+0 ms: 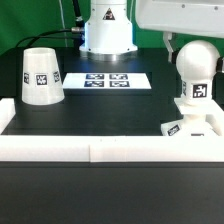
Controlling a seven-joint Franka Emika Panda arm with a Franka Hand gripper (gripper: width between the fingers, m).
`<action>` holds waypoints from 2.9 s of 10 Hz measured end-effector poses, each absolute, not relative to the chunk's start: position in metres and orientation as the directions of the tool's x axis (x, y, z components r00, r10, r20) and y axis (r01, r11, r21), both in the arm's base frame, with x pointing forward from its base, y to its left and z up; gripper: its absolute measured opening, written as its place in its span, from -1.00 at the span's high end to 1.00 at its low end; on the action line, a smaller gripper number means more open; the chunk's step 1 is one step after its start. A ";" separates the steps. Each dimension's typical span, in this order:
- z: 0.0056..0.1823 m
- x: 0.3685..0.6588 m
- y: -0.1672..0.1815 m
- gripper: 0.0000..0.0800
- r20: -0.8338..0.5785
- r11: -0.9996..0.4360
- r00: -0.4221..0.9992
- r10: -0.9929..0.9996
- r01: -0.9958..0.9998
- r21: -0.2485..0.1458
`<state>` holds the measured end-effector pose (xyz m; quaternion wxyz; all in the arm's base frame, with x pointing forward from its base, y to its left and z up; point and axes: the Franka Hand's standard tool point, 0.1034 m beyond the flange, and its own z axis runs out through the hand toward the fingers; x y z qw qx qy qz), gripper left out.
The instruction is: Assemble lamp
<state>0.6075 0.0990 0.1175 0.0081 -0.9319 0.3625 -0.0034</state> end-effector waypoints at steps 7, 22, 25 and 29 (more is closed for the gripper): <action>0.119 0.613 0.099 -0.75 0.034 -0.983 0.983 -0.183 -0.182 -0.024; 0.117 0.612 0.103 -0.75 0.024 -0.536 0.536 0.844 0.844 0.026; 0.117 0.612 0.101 -0.44 0.025 -0.552 0.552 0.834 0.833 0.025; 0.117 0.612 0.101 -0.44 0.030 -0.684 0.683 0.730 0.729 0.018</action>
Offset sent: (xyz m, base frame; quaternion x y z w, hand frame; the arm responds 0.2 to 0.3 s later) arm 0.0015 0.0006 0.0016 0.0126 0.0115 -0.1470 0.9890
